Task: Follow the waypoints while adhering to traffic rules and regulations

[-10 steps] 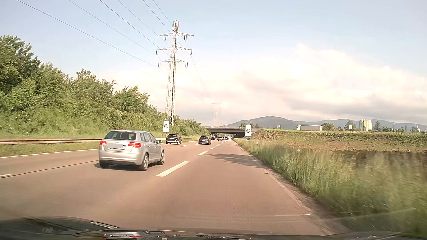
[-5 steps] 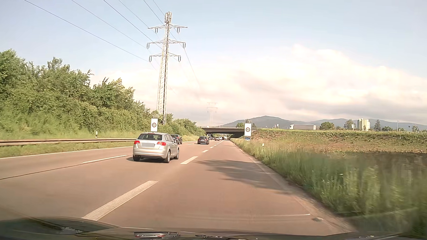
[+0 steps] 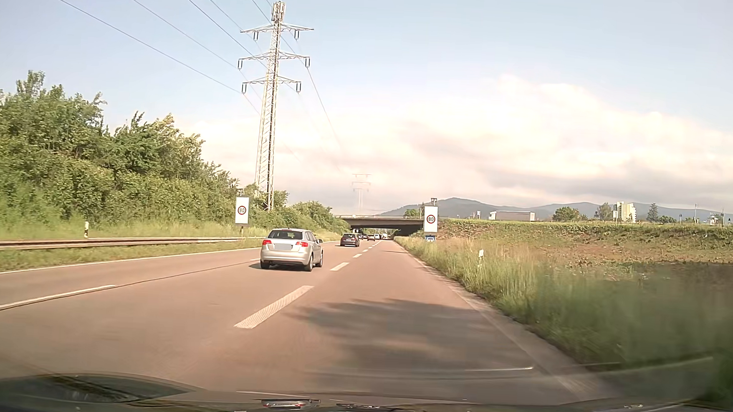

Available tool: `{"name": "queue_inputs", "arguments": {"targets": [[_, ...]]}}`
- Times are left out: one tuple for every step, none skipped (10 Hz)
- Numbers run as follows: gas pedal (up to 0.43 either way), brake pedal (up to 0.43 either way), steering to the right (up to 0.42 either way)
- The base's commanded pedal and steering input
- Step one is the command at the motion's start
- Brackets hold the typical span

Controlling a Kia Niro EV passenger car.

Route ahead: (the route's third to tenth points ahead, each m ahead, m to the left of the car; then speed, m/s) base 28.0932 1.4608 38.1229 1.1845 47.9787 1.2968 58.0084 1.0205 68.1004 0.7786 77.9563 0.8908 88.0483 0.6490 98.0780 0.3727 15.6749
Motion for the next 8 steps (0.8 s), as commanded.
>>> {"name": "queue_inputs", "arguments": {"targets": [[0.421, 0.0, 0.002], [0.421, 0.0, 0.002], [0.421, 0.0, 0.002], [0.421, 0.0, 0.002], [0.421, 0.0, 0.002], [0.421, 0.0, 0.002], [0.421, 0.0, 0.002], [0.421, 0.0, 0.002]]}}
